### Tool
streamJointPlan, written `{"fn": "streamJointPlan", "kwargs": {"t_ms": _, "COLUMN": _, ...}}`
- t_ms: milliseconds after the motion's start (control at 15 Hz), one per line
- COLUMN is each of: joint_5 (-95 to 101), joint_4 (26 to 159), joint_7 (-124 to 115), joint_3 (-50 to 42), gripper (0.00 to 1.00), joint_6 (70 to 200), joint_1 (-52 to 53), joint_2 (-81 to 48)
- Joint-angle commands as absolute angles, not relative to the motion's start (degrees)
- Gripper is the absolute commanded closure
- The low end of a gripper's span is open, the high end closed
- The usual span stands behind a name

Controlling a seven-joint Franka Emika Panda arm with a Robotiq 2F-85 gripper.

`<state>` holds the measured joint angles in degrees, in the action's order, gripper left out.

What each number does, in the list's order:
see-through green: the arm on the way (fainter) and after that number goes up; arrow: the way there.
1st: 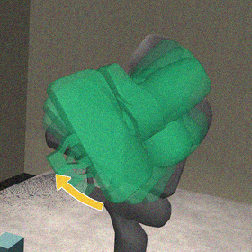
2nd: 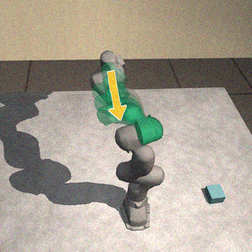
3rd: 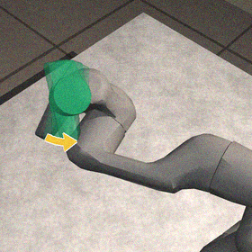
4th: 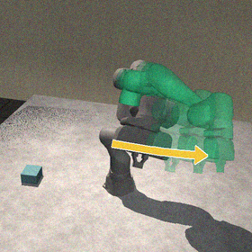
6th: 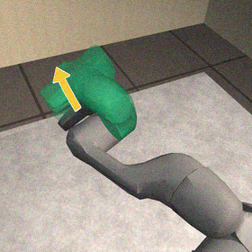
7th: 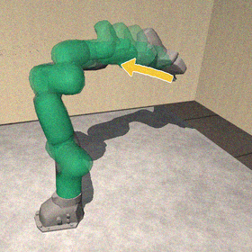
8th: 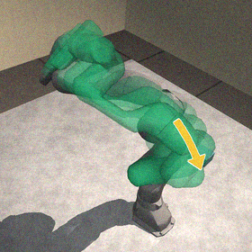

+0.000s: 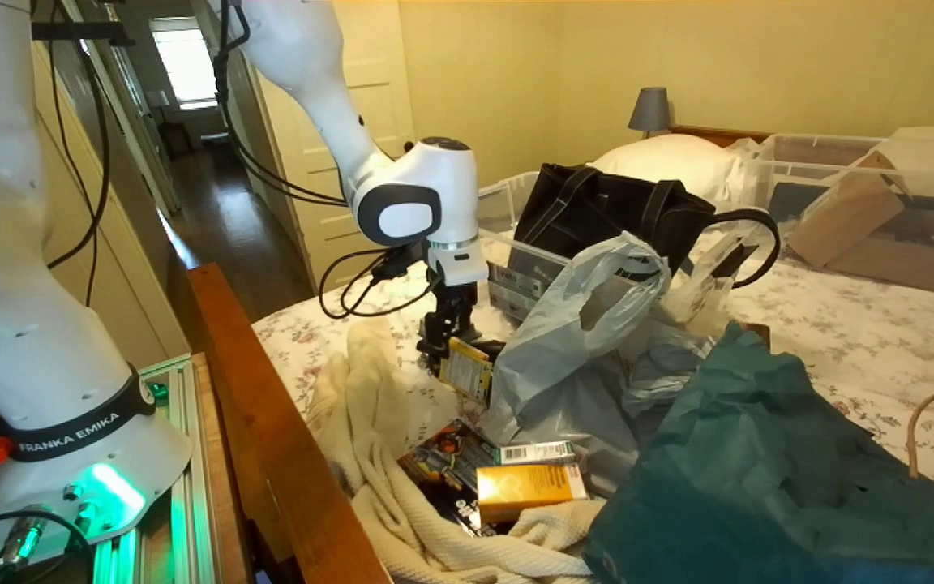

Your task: Put the yellow packet into the hang bag

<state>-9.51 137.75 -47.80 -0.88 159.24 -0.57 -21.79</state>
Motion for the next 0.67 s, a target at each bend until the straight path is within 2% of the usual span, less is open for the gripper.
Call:
{"fn": "streamJointPlan", "kwargs": {"t_ms": 0, "joint_5": -11.73, "joint_4": 135.81, "joint_7": -46.47, "joint_3": -1.83, "gripper": 0.42, "joint_6": 159.16, "joint_1": 0.83, "joint_2": -23.75}}
{"fn": "streamJointPlan", "kwargs": {"t_ms": 67, "joint_5": -11.62, "joint_4": 135.52, "joint_7": -46.62, "joint_3": -1.94, "gripper": 0.13, "joint_6": 158.82, "joint_1": 0.95, "joint_2": -24.0}}
{"fn": "streamJointPlan", "kwargs": {"t_ms": 267, "joint_5": -11.22, "joint_4": 134.9, "joint_7": -46.9, "joint_3": -2.46, "gripper": 0.04, "joint_6": 158.35, "joint_1": 1.39, "joint_2": -24.65}}
{"fn": "streamJointPlan", "kwargs": {"t_ms": 333, "joint_5": -11.2, "joint_4": 134.69, "joint_7": -46.77, "joint_3": -2.54, "gripper": 0.26, "joint_6": 158.11, "joint_1": 1.48, "joint_2": -24.87}}
{"fn": "streamJointPlan", "kwargs": {"t_ms": 400, "joint_5": -11.13, "joint_4": 134.45, "joint_7": -46.84, "joint_3": -2.69, "gripper": 0.37, "joint_6": 157.96, "joint_1": 1.64, "joint_2": -25.1}}
{"fn": "streamJointPlan", "kwargs": {"t_ms": 467, "joint_5": -11.09, "joint_4": 134.32, "joint_7": -46.87, "joint_3": -2.78, "gripper": 0.37, "joint_6": 157.93, "joint_1": 1.77, "joint_2": -25.26}}
{"fn": "streamJointPlan", "kwargs": {"t_ms": 600, "joint_5": -10.98, "joint_4": 134.09, "joint_7": -47.03, "joint_3": -3.03, "gripper": 0.51, "joint_6": 157.72, "joint_1": 2.02, "joint_2": -25.52}}
